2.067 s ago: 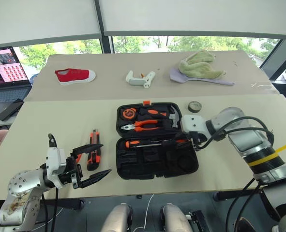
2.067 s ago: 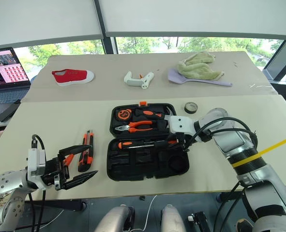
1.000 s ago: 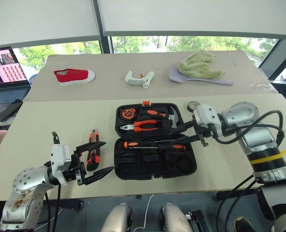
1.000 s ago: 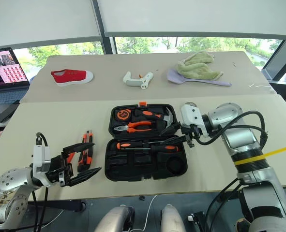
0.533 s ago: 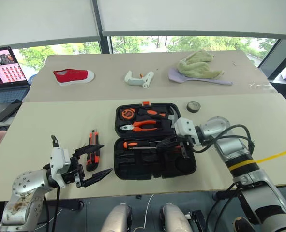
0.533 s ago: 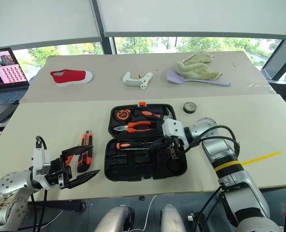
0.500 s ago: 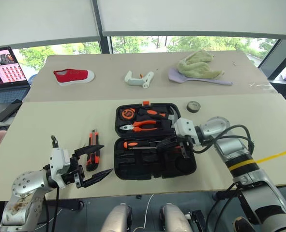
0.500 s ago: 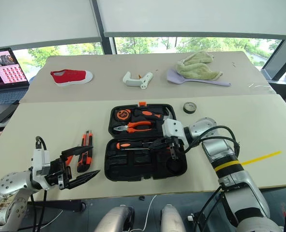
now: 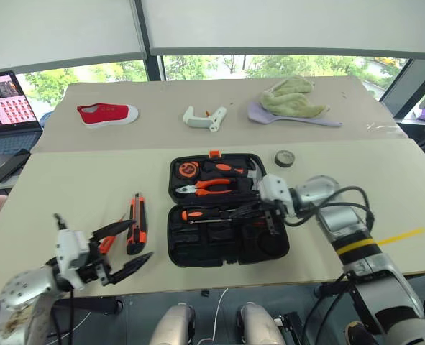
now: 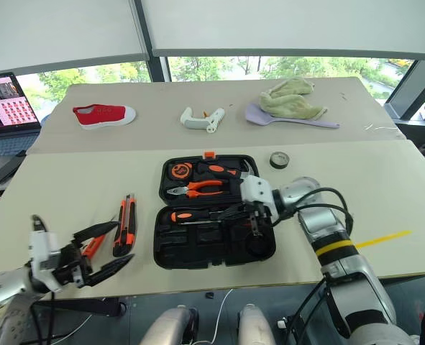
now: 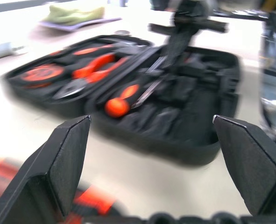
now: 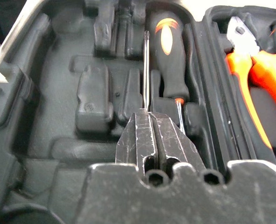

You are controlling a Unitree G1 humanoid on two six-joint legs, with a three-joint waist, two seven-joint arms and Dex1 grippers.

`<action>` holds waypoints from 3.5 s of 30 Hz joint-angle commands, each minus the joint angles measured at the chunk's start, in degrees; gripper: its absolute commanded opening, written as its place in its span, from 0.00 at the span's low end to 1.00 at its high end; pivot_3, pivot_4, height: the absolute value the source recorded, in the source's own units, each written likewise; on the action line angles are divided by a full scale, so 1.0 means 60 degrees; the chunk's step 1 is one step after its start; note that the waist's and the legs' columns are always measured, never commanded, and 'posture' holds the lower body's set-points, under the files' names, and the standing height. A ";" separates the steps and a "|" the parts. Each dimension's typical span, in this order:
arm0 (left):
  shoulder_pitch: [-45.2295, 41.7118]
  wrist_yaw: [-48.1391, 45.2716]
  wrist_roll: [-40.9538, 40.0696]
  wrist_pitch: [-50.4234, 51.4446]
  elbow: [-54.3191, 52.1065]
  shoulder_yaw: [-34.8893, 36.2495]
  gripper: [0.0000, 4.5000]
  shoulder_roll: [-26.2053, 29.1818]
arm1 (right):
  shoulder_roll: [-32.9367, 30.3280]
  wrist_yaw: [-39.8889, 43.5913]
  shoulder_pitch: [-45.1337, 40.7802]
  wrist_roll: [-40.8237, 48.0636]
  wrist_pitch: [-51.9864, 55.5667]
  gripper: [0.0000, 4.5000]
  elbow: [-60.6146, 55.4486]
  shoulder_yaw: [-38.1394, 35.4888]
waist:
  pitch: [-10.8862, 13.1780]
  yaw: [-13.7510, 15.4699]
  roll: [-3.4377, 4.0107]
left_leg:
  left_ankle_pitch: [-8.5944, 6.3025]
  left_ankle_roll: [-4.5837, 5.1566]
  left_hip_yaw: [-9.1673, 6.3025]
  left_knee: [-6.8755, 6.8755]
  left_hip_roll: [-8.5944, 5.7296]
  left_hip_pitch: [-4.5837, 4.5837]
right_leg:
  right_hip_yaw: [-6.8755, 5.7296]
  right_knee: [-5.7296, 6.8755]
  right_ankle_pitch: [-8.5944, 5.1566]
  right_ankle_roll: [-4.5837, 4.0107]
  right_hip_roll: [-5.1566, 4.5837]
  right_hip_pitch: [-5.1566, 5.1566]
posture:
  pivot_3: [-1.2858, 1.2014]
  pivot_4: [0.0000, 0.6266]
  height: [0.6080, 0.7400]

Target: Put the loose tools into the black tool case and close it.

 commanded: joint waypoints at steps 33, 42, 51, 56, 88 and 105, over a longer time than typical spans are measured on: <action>-0.0721 0.5497 -0.0779 0.9393 -0.1489 0.0424 1.00 0.3023 | -0.0081 -0.0759 0.4328 0.3382 -0.0234 0.99 -0.4856 -0.2475 | 0.0004 0.0019 -0.0009 | -0.0037 -0.0070 0.0026 -0.0005 0.0113 0.0031 | 0.0013 -0.0013 0.0019 -0.0047 0.0044 0.0010 | 0.52 0.24 1.00; -0.1106 0.5754 -0.0602 0.9978 -0.1795 -0.0264 0.43 0.2465 | -0.0180 -0.0723 0.4645 0.3350 -0.0336 1.00 -0.4933 -0.2568 | -0.0006 0.0159 0.0009 | -0.0036 -0.0075 0.0029 -0.0002 0.0106 0.0040 | 0.0014 -0.0012 0.0019 -0.0047 0.0029 0.0022 | 0.52 0.24 1.00; -0.0938 0.4865 -0.0529 0.9143 -0.1194 0.0913 0.09 0.2394 | -0.0428 -0.0852 0.4719 0.3315 -0.0150 1.00 -0.5128 -0.2580 | -0.0009 0.0154 0.0014 | -0.0036 -0.0074 0.0029 -0.0003 0.0113 0.0039 | 0.0015 -0.0013 0.0018 -0.0048 0.0029 0.0020 | 0.52 0.24 1.00; -0.1049 0.0896 0.0081 0.5146 -0.0855 0.1154 0.09 0.3114 | -0.0868 -0.1176 0.4810 0.3408 -0.0017 1.00 -0.5200 -0.3084 | 0.0001 0.0167 -0.0005 | -0.0030 -0.0085 0.0033 -0.0003 0.0115 0.0023 | 0.0005 -0.0015 0.0015 -0.0066 0.0032 0.0006 | 0.52 0.24 1.00; -0.9399 -0.0436 0.4637 0.7540 -0.0734 -0.8778 0.09 0.2286 | -0.2203 -0.2008 0.6803 0.3290 0.0560 1.00 -0.5852 -0.4546 | 0.0010 0.0057 -0.0012 | -0.0030 -0.0028 0.0062 0.0117 0.0133 -0.0020 | 0.0014 0.0006 0.0028 -0.0033 0.0170 0.0036 | 0.52 0.24 1.00; -0.9569 -0.0105 0.3419 0.8666 -0.1311 -0.7394 0.46 0.1100 | -0.2273 -0.1685 0.6345 0.3248 0.0629 1.00 -0.5398 -0.4375 | 0.0013 0.0082 -0.0015 | -0.0037 -0.0018 0.0062 0.0143 0.0135 -0.0037 | 0.0013 0.0016 0.0028 -0.0032 0.0169 0.0031 | 0.52 0.24 1.00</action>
